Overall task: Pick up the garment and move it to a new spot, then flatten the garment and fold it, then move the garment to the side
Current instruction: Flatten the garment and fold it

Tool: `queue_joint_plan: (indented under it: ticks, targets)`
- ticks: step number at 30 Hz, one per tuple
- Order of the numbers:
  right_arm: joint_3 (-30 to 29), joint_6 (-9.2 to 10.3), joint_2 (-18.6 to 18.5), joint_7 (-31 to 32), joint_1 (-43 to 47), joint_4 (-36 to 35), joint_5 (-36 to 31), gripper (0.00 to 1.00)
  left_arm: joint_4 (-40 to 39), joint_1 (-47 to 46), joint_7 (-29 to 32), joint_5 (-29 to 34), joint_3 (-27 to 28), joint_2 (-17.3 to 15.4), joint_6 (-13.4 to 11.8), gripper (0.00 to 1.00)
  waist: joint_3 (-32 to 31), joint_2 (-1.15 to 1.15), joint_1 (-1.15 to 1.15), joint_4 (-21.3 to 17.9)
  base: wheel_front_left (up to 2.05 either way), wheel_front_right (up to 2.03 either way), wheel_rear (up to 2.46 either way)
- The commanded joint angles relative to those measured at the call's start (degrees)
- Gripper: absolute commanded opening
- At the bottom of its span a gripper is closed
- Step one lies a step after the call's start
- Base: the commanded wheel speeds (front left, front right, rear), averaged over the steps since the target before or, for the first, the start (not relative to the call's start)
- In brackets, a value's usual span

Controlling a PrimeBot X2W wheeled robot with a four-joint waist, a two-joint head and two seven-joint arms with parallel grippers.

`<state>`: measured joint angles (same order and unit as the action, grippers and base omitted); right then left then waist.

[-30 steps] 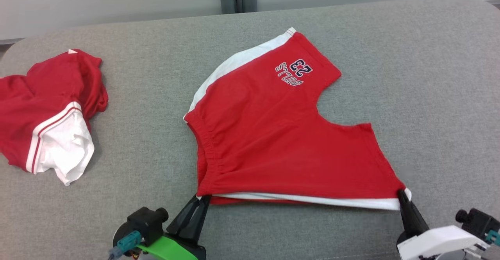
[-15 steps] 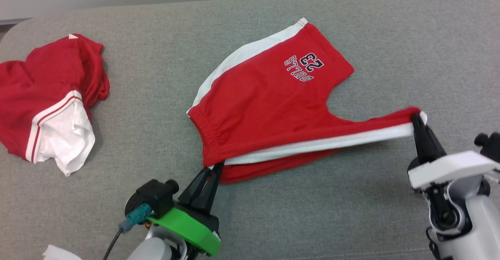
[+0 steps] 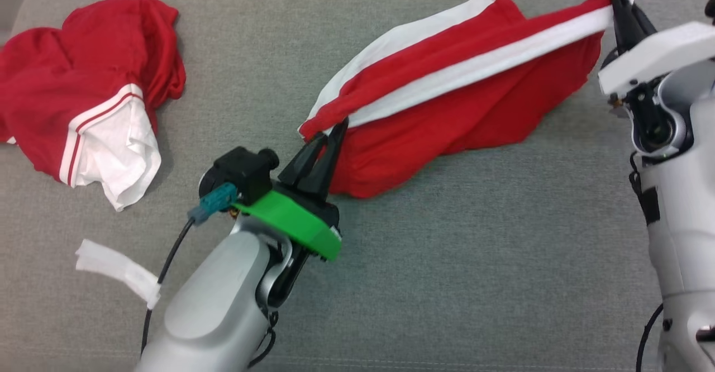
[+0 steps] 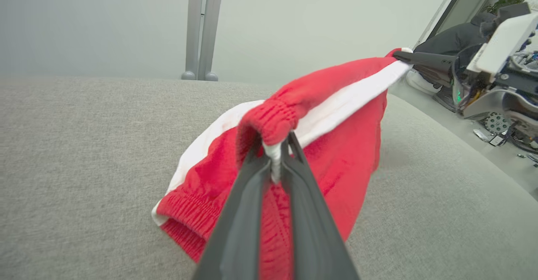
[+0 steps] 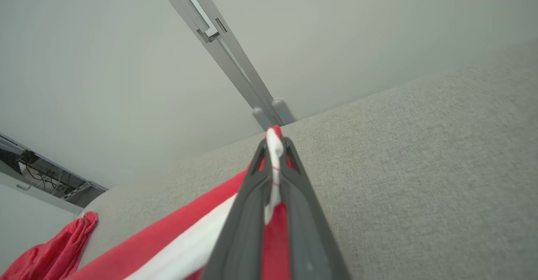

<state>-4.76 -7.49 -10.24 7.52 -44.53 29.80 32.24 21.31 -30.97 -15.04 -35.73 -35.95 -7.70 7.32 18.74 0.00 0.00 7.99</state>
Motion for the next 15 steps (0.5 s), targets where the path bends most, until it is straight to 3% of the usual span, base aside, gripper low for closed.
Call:
queue_joint_plan:
  ticks: [1, 10, 11, 12, 13, 15]
  targets:
    - [-0.08, -0.02, -0.13, 0.02, -3.49, 2.77, -1.30, 0.00, 1.63, -2.87, -0.19, -0.85, -0.48, 0.41, 0.26, 0.00, 3.99, 0.00, 0.00, 3.74, 0.00, 0.00, 0.00]
    - [-1.42, -0.01, 0.22, -4.79, -16.46, 20.29, -6.55, 0.00, 9.86, -12.10, -0.20, -4.01, -3.92, 2.75, 0.28, 0.00, 7.32, 0.00, 0.00, 5.87, 0.00, 0.00, 0.00]
    - [-1.22, -0.01, 0.25, -5.52, -17.12, 21.37, -6.40, 0.31, 10.17, -12.38, -0.19, -3.88, -3.95, 2.84, 0.28, 0.00, 7.47, 0.00, 0.00, 5.91, 0.00, 0.00, 0.00]
    - [-0.71, -0.02, 0.34, -6.70, -17.81, 22.17, -6.20, 0.91, 10.52, -12.72, -0.19, -3.53, -3.84, 2.99, 0.25, 0.06, 7.62, 0.00, 0.00, 5.95, 0.00, 0.00, 0.00]
    - [-0.34, -0.01, 0.42, -7.27, -18.26, 22.91, -5.83, 1.00, 10.97, -13.04, -0.20, -3.14, -3.85, 3.10, 0.24, 0.29, 7.70, 0.00, 0.00, 5.95, 0.00, 0.00, 0.00]
    - [1.20, -0.01, 0.14, -8.59, -18.55, 24.27, -5.61, 1.00, 11.84, -13.58, -0.20, -1.94, -3.83, 3.27, 0.25, 1.00, 7.65, 0.00, 0.00, 5.89, 0.00, 0.00, 0.00]
